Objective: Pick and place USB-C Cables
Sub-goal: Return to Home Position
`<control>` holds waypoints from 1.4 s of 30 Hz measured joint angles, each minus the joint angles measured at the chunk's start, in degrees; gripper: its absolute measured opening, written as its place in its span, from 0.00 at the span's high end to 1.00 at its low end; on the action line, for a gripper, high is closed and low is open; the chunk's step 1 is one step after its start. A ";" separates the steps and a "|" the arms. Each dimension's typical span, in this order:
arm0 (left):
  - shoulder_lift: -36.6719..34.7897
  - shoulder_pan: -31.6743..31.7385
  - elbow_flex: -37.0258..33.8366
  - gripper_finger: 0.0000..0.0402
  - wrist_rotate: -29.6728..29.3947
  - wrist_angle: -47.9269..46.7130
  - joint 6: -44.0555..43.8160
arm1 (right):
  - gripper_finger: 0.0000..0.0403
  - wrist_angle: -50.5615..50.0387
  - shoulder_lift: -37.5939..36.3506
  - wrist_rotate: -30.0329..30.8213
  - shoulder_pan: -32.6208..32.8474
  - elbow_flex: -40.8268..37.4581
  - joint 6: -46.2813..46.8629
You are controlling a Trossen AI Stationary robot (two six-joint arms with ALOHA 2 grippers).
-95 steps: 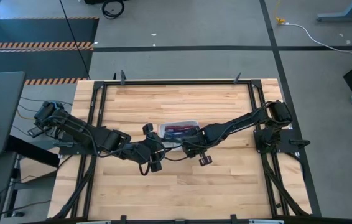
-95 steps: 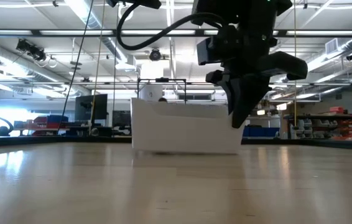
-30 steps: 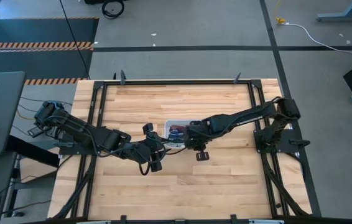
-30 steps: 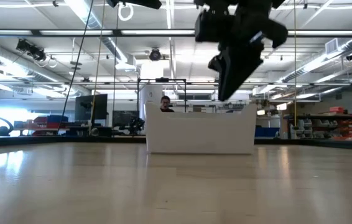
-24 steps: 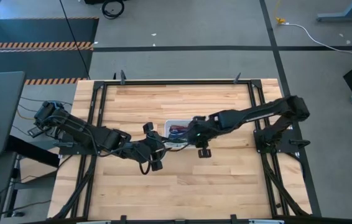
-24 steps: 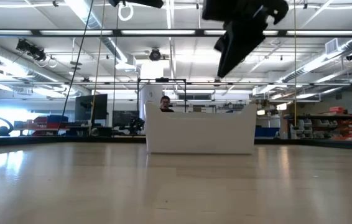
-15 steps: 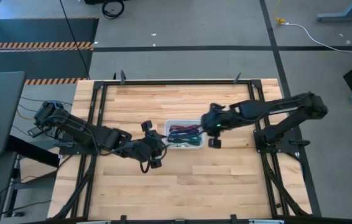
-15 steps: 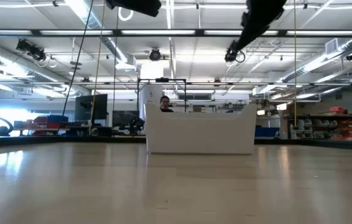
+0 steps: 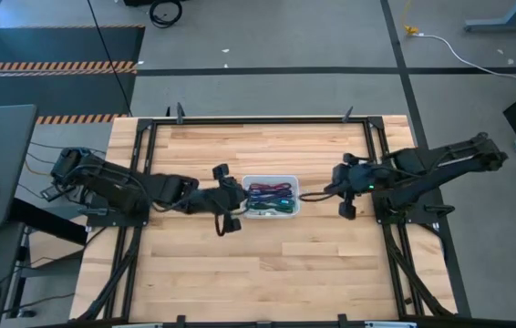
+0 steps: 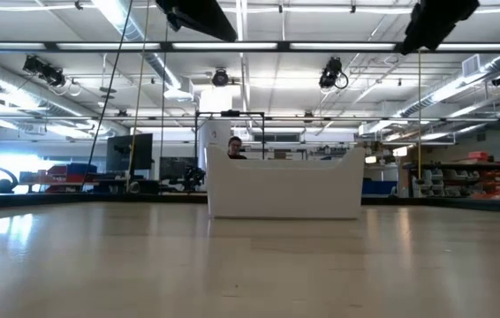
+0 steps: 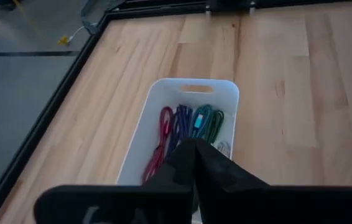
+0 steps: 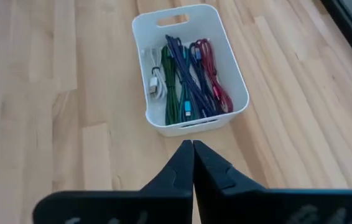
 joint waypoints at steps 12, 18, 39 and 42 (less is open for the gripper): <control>0.00 5.21 0.00 1.00 9.89 11.63 6.49 | 1.00 10.40 -14.20 6.02 9.44 -12.49 3.66; 0.00 4.63 0.00 1.00 10.66 12.72 6.68 | 1.00 14.56 -19.10 9.07 13.01 -17.02 4.15; -18.03 11.38 -20.55 1.00 20.93 36.81 6.49 | 1.00 18.48 -34.35 18.04 23.91 -27.11 7.79; -27.70 10.65 -31.86 1.00 21.72 43.40 3.70 | 1.00 17.70 -35.53 19.22 24.95 -27.29 7.64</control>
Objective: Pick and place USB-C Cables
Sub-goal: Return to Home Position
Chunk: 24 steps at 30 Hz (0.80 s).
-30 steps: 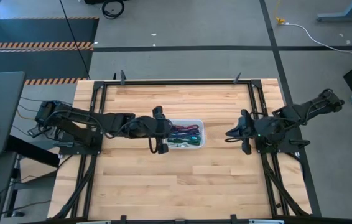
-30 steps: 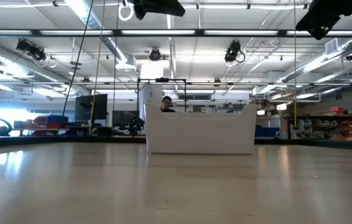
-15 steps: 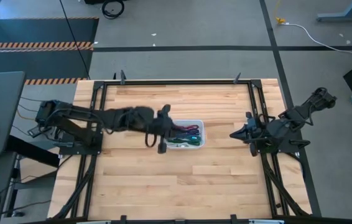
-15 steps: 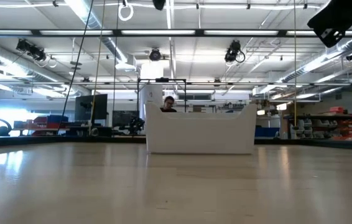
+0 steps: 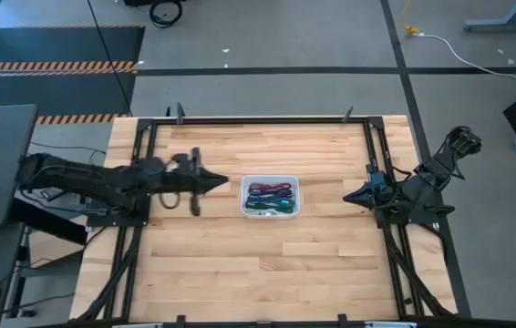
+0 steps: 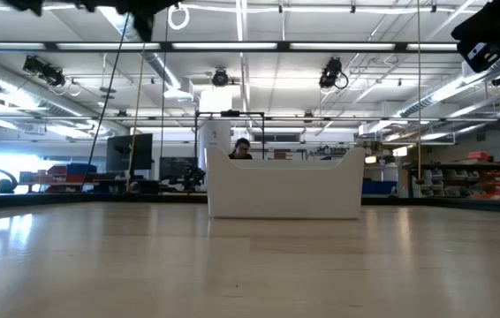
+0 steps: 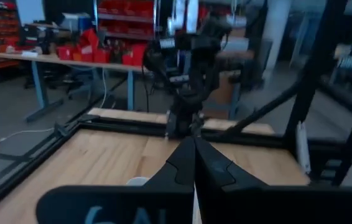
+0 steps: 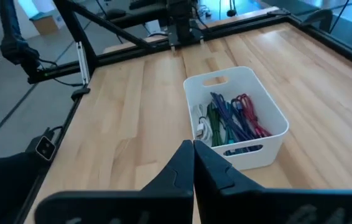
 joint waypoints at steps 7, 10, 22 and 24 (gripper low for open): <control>-17.67 -2.29 -13.82 1.00 -2.24 0.30 -2.16 | 1.00 0.09 -2.05 7.65 2.39 -0.86 -2.72; -24.80 -2.90 -17.95 1.00 -5.73 -2.04 -2.06 | 1.00 1.21 -4.09 8.12 3.12 -2.08 -3.95; -43.15 -2.33 -29.83 0.99 -6.61 -5.67 0.85 | 1.00 23.10 -18.50 -3.01 2.36 -16.88 -19.13; -44.85 -1.45 -30.38 0.99 -6.56 -7.33 0.69 | 1.00 22.15 -20.44 -4.74 1.09 -17.85 -19.24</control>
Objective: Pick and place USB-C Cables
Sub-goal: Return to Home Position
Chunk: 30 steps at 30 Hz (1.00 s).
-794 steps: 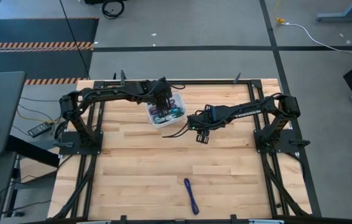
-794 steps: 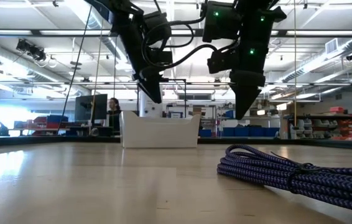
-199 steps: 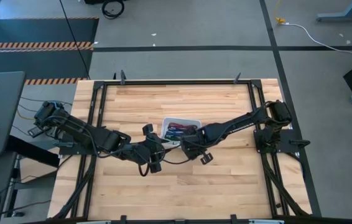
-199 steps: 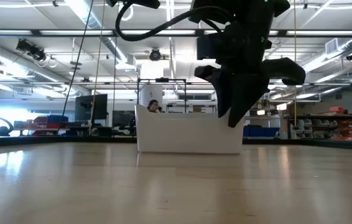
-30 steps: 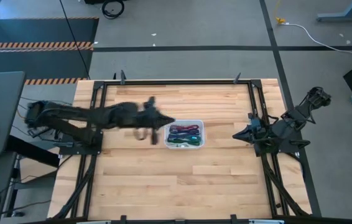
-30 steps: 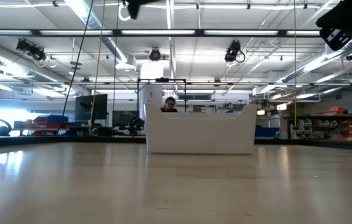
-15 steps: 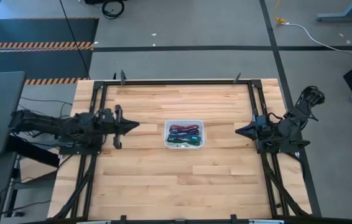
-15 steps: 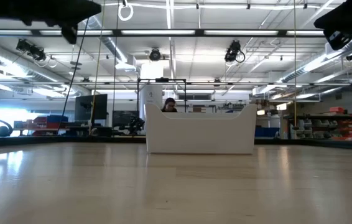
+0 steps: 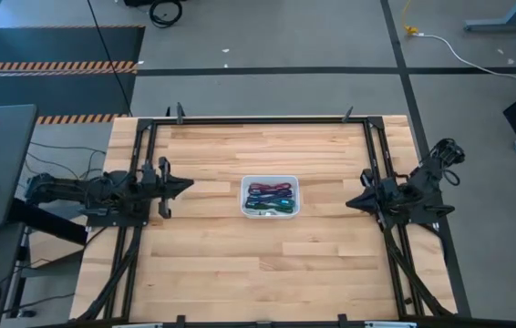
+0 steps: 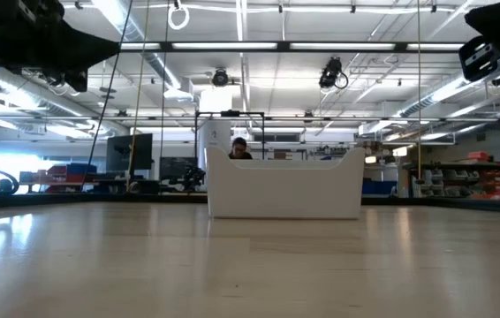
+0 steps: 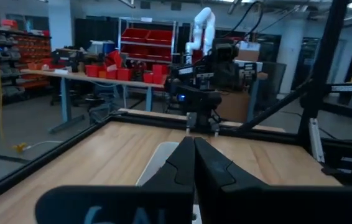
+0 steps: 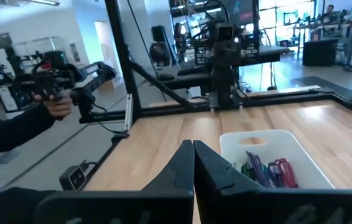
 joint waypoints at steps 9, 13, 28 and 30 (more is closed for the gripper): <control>-5.39 5.29 -0.46 0.99 10.05 -3.72 -0.50 | 1.00 -1.10 0.13 -11.54 -9.40 -0.27 -0.57; -5.52 7.79 -0.47 0.99 14.18 -3.86 -1.51 | 1.00 -1.06 0.16 -16.97 -15.47 -0.27 -2.53; -5.52 10.31 -0.47 0.99 17.17 -7.34 -4.71 | 1.00 12.90 1.05 -32.88 -34.59 -11.44 -3.32; -5.50 10.30 -0.49 0.99 17.19 -8.09 -3.95 | 1.00 12.78 0.92 -34.04 -36.66 -11.48 -4.26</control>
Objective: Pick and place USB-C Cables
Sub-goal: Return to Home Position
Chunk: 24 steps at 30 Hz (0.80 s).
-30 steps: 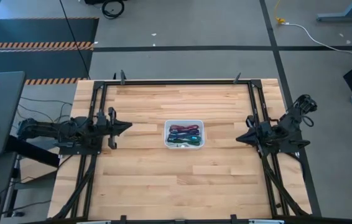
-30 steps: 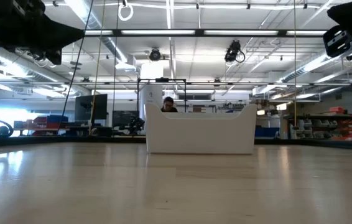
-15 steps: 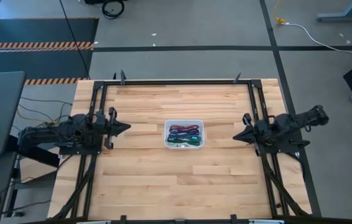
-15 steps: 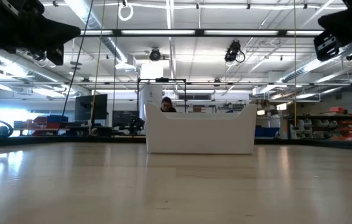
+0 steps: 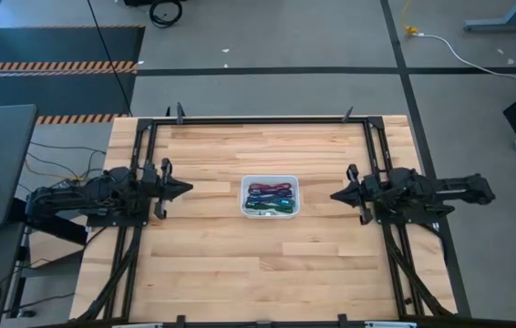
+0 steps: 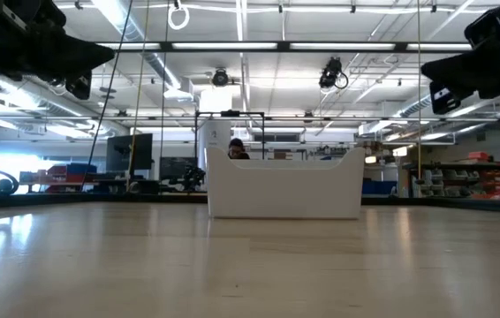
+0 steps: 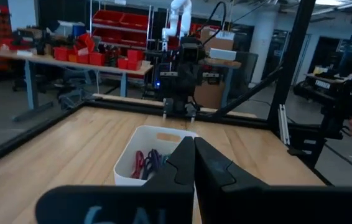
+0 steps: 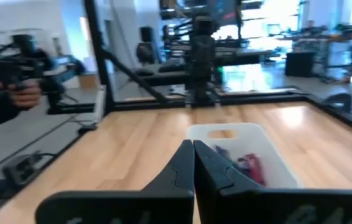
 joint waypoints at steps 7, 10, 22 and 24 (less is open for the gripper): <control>-0.40 0.01 -4.63 0.99 -0.67 4.32 0.92 | 0.99 -0.39 1.62 0.81 -5.07 0.00 -0.42; -0.81 0.01 -4.63 0.99 -0.01 4.76 2.16 | 0.99 -0.72 3.06 4.99 -5.78 0.00 -0.87; -0.63 0.01 -4.68 0.93 -0.14 -0.52 2.25 | 0.98 -0.35 8.42 6.41 -6.93 0.00 6.37; -0.63 0.01 -4.68 0.93 -0.15 -0.47 2.25 | 0.98 -0.29 8.41 6.41 -6.93 0.00 7.42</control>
